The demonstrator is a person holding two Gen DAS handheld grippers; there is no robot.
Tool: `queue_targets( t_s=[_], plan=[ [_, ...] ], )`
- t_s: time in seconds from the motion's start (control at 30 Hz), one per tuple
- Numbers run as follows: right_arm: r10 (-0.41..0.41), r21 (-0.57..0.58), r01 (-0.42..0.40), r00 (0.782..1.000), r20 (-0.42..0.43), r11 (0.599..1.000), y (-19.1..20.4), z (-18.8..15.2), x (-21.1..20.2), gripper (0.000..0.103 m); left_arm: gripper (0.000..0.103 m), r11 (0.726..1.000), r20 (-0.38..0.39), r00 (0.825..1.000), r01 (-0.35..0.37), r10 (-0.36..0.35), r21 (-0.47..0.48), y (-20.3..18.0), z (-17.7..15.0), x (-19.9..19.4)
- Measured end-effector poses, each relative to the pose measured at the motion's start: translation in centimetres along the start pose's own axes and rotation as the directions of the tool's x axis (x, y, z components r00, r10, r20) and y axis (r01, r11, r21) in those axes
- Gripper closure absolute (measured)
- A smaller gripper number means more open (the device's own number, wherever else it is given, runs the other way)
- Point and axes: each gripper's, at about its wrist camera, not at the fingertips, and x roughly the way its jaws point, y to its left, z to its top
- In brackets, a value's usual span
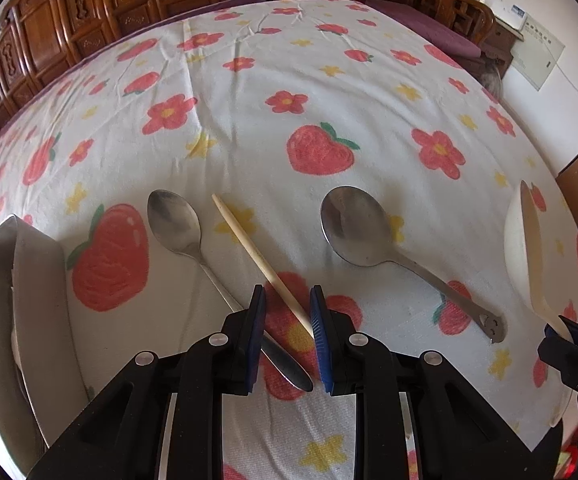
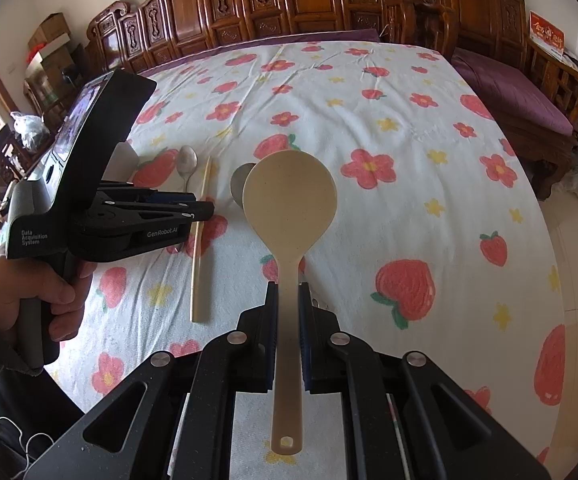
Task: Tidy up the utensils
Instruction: 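Grasp the last wooden chopstick with the left gripper while the right holds the ladle, then carry the chopstick into the tray with the left gripper while the right carries the ladle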
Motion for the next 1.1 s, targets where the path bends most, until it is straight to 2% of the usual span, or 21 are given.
queue_targets(
  t_s=[0.03,0.13,0.2,0.37,0.57,0.8,1.1],
  plan=[
    [-0.001,0.001,0.001,1.000,-0.001,1.000,0.0,-0.1,0.0,0.092,0.090,1.000,0.000,1.000,0.003,-0.003,0.001,-0.1,0.0,0.0],
    [-0.002,0.003,0.002,1.000,-0.003,1.000,0.1,-0.2,0.0,0.092,0.093,1.000,-0.006,1.000,0.005,-0.005,-0.018,0.2,0.0,-0.1],
    [-0.002,0.002,0.002,1.000,-0.002,1.000,0.3,-0.2,-0.1,0.092,0.099,0.999,-0.010,1.000,0.020,-0.021,-0.044,0.7,0.0,-0.1],
    [-0.002,-0.002,0.002,1.000,0.004,1.000,0.9,-0.2,-0.5,0.092,0.099,0.994,-0.007,0.998,0.059,-0.060,-0.090,1.7,-0.4,-0.7],
    [-0.006,-0.013,0.006,1.000,0.021,1.000,2.1,0.3,-1.4,0.092,0.099,0.987,0.037,0.993,0.113,-0.110,-0.115,2.2,-0.7,-3.5],
    [-0.002,-0.023,0.004,0.998,0.056,1.000,4.1,1.3,-2.8,0.092,0.099,0.987,0.112,0.987,0.130,-0.119,-0.090,3.1,-0.9,-8.0],
    [0.019,-0.045,-0.015,0.996,0.093,0.999,7.4,2.7,-4.0,0.092,0.099,0.989,0.185,0.977,0.122,-0.104,-0.089,6.3,-2.1,-12.5]
  ],
)
